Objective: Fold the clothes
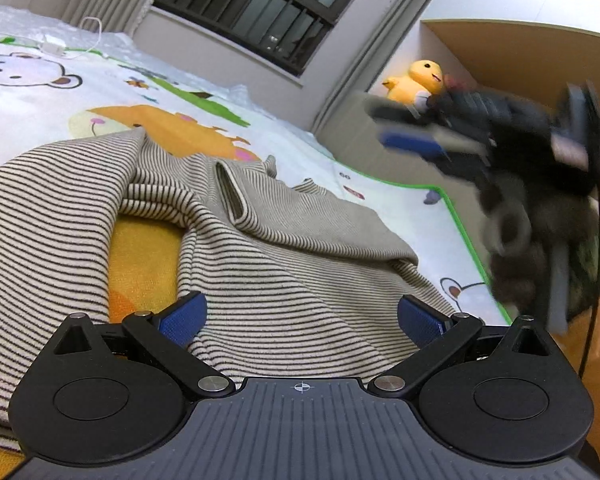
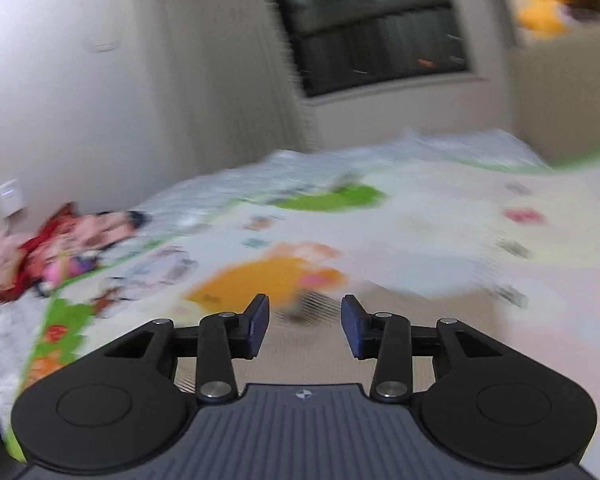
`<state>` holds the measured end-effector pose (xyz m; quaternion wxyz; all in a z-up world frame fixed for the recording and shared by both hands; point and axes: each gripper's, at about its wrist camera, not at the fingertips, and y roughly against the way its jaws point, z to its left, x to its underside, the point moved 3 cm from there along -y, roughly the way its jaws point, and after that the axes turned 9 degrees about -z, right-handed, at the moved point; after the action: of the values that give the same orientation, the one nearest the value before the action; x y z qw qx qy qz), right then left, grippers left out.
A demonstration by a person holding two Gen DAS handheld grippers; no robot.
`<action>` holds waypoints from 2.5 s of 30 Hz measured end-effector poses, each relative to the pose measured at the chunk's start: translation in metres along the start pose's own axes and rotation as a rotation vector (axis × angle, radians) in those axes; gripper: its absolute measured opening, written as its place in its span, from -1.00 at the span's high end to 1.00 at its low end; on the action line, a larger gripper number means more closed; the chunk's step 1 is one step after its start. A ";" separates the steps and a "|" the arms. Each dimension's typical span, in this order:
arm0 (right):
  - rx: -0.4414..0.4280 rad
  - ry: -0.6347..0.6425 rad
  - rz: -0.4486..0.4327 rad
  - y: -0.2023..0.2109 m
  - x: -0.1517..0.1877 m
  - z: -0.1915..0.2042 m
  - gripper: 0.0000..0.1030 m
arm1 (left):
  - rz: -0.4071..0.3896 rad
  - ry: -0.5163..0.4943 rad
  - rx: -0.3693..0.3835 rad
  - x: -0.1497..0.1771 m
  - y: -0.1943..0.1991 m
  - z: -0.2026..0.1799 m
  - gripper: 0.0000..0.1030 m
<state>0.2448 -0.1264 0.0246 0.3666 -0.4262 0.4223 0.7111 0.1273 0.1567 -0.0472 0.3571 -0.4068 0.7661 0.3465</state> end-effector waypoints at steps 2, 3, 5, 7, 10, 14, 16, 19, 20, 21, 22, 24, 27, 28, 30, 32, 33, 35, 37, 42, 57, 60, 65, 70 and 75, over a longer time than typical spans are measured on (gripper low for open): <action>0.059 -0.053 0.037 0.003 0.019 -0.030 0.24 | 0.004 -0.012 -0.011 0.000 -0.001 -0.002 -1.00; 0.077 -0.078 0.062 0.002 0.030 -0.043 0.24 | 0.006 -0.019 -0.017 0.000 -0.001 -0.003 -1.00; 0.110 -0.077 0.128 -0.003 0.055 -0.055 0.23 | 0.027 -0.053 -0.043 0.000 -0.004 -0.008 -1.00; 0.120 -0.047 0.139 -0.006 0.074 -0.057 0.18 | 0.045 -0.100 -0.076 -0.003 0.000 -0.017 -1.00; 0.094 -0.021 0.120 -0.003 0.075 -0.051 -0.06 | 0.059 -0.218 -0.099 -0.010 0.022 -0.033 -1.00; 0.079 -0.018 0.110 0.000 0.077 -0.052 -0.08 | 0.094 -0.508 -0.166 -0.012 0.061 -0.040 -1.00; 0.074 -0.029 0.104 0.002 0.075 -0.053 -0.08 | 0.128 -0.636 -0.212 -0.012 0.078 -0.037 -1.00; 0.080 -0.015 0.108 0.006 0.071 -0.050 -0.08 | 0.196 -0.748 -0.276 -0.012 0.098 -0.021 -0.82; 0.086 0.005 0.110 0.005 0.071 -0.047 -0.08 | 0.209 -0.759 -0.297 -0.012 0.101 -0.016 -0.72; 0.090 0.033 0.110 0.006 0.069 -0.042 -0.08 | 0.221 -0.769 -0.319 -0.013 0.104 -0.010 -0.53; 0.092 0.073 0.105 0.009 0.067 -0.034 -0.08 | 0.232 -0.766 -0.340 -0.014 0.105 -0.003 -0.45; 0.053 0.123 0.081 0.019 0.063 -0.009 -0.08 | 0.233 -0.752 -0.377 -0.017 0.102 0.008 -0.41; -0.057 0.122 0.066 0.038 0.059 0.036 -0.08 | 0.234 -0.704 -0.419 -0.022 0.090 0.022 0.47; -0.105 0.108 0.073 0.044 0.059 0.052 -0.08 | 0.234 -0.679 -0.430 -0.025 0.085 0.025 0.75; -0.217 0.086 0.098 0.054 0.063 0.082 -0.07 | 0.204 -0.621 -0.441 -0.036 0.081 0.028 0.78; -0.331 0.044 0.140 0.058 0.072 0.109 -0.07 | 0.160 -0.568 -0.435 -0.050 0.078 0.025 0.79; -0.382 0.018 0.161 0.059 0.077 0.121 -0.07 | 0.138 -0.558 -0.428 -0.056 0.078 0.020 0.80; -0.458 -0.028 0.202 0.059 0.088 0.144 -0.07 | 0.096 -0.537 -0.412 -0.068 0.077 0.012 0.81; -0.470 -0.029 0.213 0.057 0.098 0.162 -0.07 | 0.072 -0.533 -0.391 -0.076 0.077 0.003 0.81; -0.424 -0.117 0.189 0.053 0.103 0.169 -0.07 | 0.049 -0.523 -0.386 -0.081 0.080 -0.005 0.81; -0.347 0.073 0.087 0.003 0.047 0.157 0.92 | 0.006 -0.401 -0.357 -0.083 0.079 -0.004 0.52; -0.246 0.317 -0.071 0.006 -0.002 0.139 0.93 | -0.044 -0.343 -0.308 -0.091 0.082 -0.009 -0.52; -0.058 0.468 -0.105 -0.017 -0.046 0.072 0.93 | -0.082 -0.280 -0.245 -0.097 0.064 -0.022 -0.56; 0.039 0.418 -0.030 -0.041 -0.050 -0.005 0.93 | -0.007 -0.168 -0.161 -0.084 0.027 -0.032 -0.69; 0.089 0.374 0.075 -0.061 -0.035 -0.062 0.77 | 0.054 -0.182 -0.132 -0.068 -0.001 -0.044 -0.80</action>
<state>0.3302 -0.1658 0.0215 0.2736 -0.5183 0.5296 0.6132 0.1445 0.1456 0.0308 0.3880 -0.3753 0.7169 0.4412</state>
